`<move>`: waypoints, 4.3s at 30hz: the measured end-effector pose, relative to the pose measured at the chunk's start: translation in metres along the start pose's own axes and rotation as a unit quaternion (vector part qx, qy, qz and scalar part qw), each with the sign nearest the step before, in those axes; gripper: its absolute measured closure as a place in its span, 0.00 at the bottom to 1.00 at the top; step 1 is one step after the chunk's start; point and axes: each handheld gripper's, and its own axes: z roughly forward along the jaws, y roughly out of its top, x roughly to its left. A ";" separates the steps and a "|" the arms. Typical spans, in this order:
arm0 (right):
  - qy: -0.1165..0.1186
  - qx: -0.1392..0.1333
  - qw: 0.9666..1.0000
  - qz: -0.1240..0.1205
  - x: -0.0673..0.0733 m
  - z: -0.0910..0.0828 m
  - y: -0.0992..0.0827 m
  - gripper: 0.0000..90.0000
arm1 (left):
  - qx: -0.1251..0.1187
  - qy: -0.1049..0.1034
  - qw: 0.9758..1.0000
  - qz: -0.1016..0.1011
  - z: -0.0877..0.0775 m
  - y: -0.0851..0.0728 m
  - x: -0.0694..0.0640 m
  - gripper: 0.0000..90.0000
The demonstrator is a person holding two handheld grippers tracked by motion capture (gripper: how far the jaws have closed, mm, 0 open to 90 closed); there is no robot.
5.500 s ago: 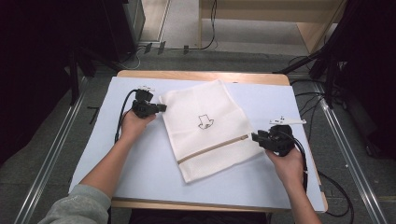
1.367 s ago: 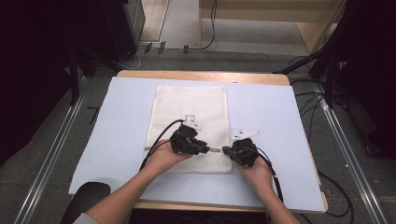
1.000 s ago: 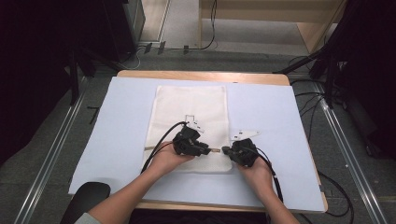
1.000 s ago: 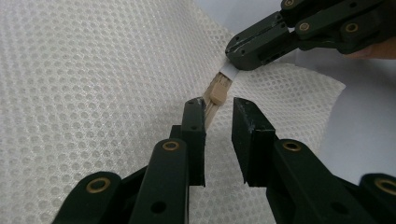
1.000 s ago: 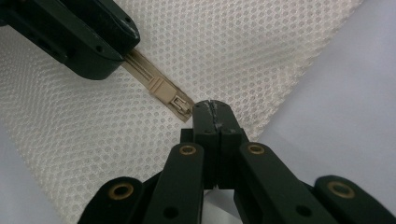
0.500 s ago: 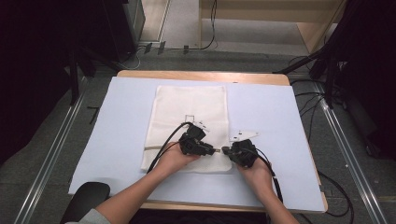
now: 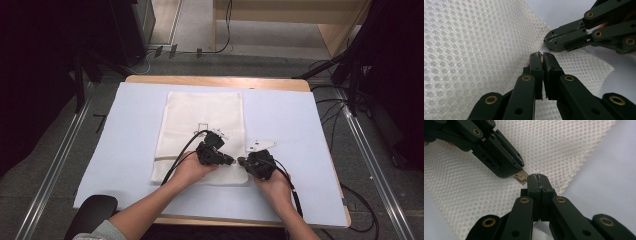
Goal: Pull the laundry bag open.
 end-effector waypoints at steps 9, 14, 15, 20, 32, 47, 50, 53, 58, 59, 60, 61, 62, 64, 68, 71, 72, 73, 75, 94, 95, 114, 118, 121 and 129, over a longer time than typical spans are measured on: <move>-0.002 -0.001 1.000 0.004 0.001 0.000 -0.001 1.00 | -0.001 -0.002 1.000 -0.007 0.001 0.000 0.001 0.97; -0.003 -0.001 1.000 0.002 0.001 0.000 -0.001 1.00 | -0.003 0.007 1.000 0.000 0.004 -0.002 -0.003 0.93; -0.003 -0.001 1.000 0.002 0.001 0.000 -0.001 1.00 | -0.001 0.008 1.000 0.001 0.003 -0.002 -0.003 0.95; -0.004 0.000 1.000 0.016 0.001 0.000 0.000 1.00 | 0.001 0.007 1.000 0.002 0.003 -0.002 -0.003 0.98; -0.005 -0.002 1.000 0.017 0.002 0.001 -0.001 1.00 | 0.015 0.001 1.000 0.009 -0.001 0.003 0.000 0.99; -0.020 -0.006 1.000 0.012 0.006 0.000 -0.003 1.00 | 0.020 0.013 1.000 0.011 -0.005 0.003 0.001 0.99; -0.021 -0.009 1.000 0.011 0.006 0.001 -0.004 1.00 | 0.023 0.010 1.000 0.000 -0.011 0.001 0.008 0.99; -0.020 -0.009 1.000 0.013 0.006 0.000 -0.004 1.00 | 0.022 0.010 1.000 0.000 -0.017 -0.003 0.009 0.99; -0.023 -0.009 1.000 0.012 0.006 0.000 -0.004 1.00 | 0.021 0.005 1.000 -0.009 -0.025 -0.008 0.018 0.99; -0.023 -0.010 1.000 0.010 0.006 0.000 -0.004 1.00 | 0.021 0.001 1.000 -0.011 -0.027 -0.009 0.018 0.99; -0.022 -0.011 1.000 0.010 0.006 0.001 -0.004 1.00 | 0.018 0.000 1.000 -0.012 -0.027 -0.009 0.018 0.99; -0.021 -0.012 1.000 0.010 0.005 0.001 -0.004 1.00 | 0.020 0.006 1.000 -0.006 -0.028 -0.008 0.017 0.99; -0.021 -0.012 1.000 0.010 0.005 0.001 -0.004 1.00 | 0.021 0.005 1.000 -0.005 -0.028 -0.008 0.016 0.99; -0.021 -0.012 1.000 0.011 0.005 0.000 -0.005 1.00 | 0.020 0.008 1.000 -0.008 -0.028 -0.009 0.017 0.99; -0.019 -0.012 1.000 0.014 0.005 0.000 -0.005 1.00 | 0.022 0.002 1.000 -0.005 -0.028 -0.010 0.019 0.99; -0.019 -0.012 1.000 0.013 0.005 0.000 -0.005 1.00 | 0.023 0.012 1.000 0.000 -0.029 -0.010 0.019 0.99; -0.019 -0.013 1.000 0.014 0.005 0.000 -0.005 1.00 | 0.026 -0.001 1.000 -0.010 -0.030 -0.011 0.023 0.99; -0.020 -0.013 1.000 0.014 0.005 0.000 -0.005 1.00 | 0.026 0.000 0.999 -0.018 -0.031 -0.011 0.025 0.99; -0.019 -0.013 1.000 0.014 0.005 0.000 -0.005 1.00 | 0.026 -0.004 1.000 -0.016 -0.033 -0.011 0.025 0.99; -0.019 -0.013 1.000 0.018 0.005 0.000 -0.005 1.00 | 0.031 -0.006 0.999 -0.016 -0.044 -0.018 0.033 0.99; -0.019 -0.013 1.000 0.018 0.005 0.000 -0.005 1.00 | 0.030 -0.006 0.999 -0.014 -0.045 -0.019 0.034 0.99; -0.019 -0.013 1.000 0.019 0.003 -0.001 -0.006 1.00 | 0.028 -0.006 0.999 -0.030 -0.055 -0.027 0.043 0.99; -0.018 -0.013 1.000 0.021 0.003 -0.001 -0.006 1.00 | 0.032 -0.003 0.999 -0.027 -0.057 -0.028 0.043 0.99; -0.019 -0.013 1.000 0.020 0.003 -0.001 -0.006 1.00 | 0.031 -0.006 0.999 -0.028 -0.060 -0.030 0.045 0.99; -0.019 -0.014 1.000 0.020 0.003 -0.001 -0.006 1.00 | 0.031 0.011 0.999 -0.032 -0.070 -0.035 0.052 0.99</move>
